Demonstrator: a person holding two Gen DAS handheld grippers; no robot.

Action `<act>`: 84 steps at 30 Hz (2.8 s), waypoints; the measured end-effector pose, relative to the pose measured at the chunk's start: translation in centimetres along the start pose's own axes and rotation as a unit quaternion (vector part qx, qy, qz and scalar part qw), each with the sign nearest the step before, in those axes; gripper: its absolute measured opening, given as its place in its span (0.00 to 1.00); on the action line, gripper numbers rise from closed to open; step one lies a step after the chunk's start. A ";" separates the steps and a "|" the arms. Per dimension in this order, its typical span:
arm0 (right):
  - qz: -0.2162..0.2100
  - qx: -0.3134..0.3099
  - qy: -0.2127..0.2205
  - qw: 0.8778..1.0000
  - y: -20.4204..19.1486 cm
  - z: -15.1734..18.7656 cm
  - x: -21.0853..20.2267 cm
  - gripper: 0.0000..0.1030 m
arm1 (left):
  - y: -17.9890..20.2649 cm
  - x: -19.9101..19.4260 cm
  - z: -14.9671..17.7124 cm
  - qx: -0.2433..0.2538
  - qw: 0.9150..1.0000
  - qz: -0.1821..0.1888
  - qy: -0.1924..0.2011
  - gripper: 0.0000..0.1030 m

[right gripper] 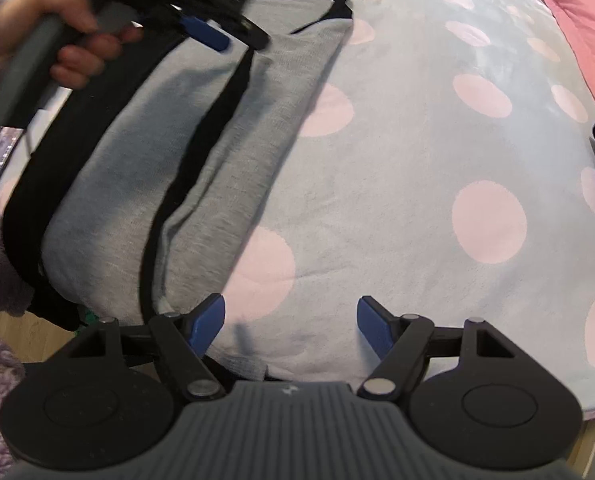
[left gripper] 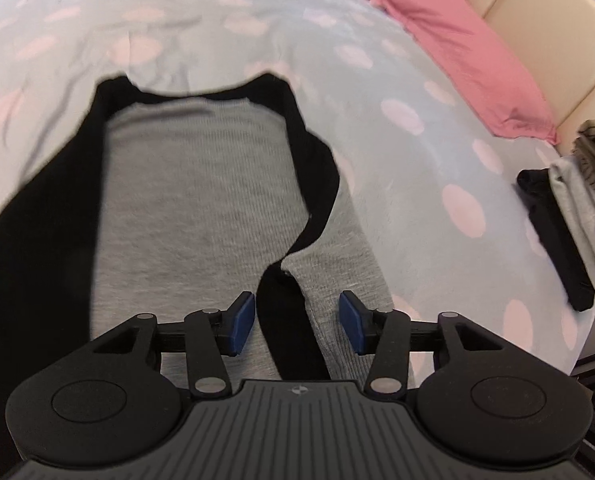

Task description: Fold clothes

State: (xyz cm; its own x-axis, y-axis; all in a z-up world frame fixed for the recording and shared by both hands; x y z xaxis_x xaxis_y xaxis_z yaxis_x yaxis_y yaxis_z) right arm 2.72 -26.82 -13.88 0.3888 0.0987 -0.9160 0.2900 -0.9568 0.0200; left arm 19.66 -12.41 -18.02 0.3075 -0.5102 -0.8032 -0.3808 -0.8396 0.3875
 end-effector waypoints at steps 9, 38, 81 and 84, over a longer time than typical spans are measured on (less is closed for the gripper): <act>-0.105 -0.035 0.001 0.994 -3.3 1.3 0.1 0.66 | 0.0 0.0 0.0 0.010 1.000 0.010 0.004 0.06; -0.063 -0.255 -0.024 0.965 -18.1 1.8 1.2 0.14 | -4.1 -1.2 -0.5 -0.042 0.998 0.053 0.020 0.04; -0.088 -0.228 0.049 0.968 -20.6 -3.2 -3.8 0.39 | -13.0 -19.3 21.4 -0.105 0.990 -0.095 -0.010 0.35; -0.094 -0.239 0.049 0.965 -21.6 -3.4 -3.4 0.39 | -12.6 -19.0 22.8 -0.092 0.991 -0.096 -0.022 0.42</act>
State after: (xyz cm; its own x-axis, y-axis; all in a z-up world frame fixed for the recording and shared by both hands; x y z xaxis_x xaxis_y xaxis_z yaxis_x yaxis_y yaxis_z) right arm -1.90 -5.54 -9.82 0.3648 0.3060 -0.8793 0.7241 -0.6870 0.0613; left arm -1.27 12.13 -17.94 0.3192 -0.3328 -0.8873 -0.1532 -0.9421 0.2983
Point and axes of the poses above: each gripper's, at about its wrist camera, not at the fingertips, and x roughly the way its jaws point, y to its right, z to its underside, the point moved 8 cm from there along x, roughly the way its jaws point, and after that the axes turned 7 degrees about z, right-handed, at the moved point
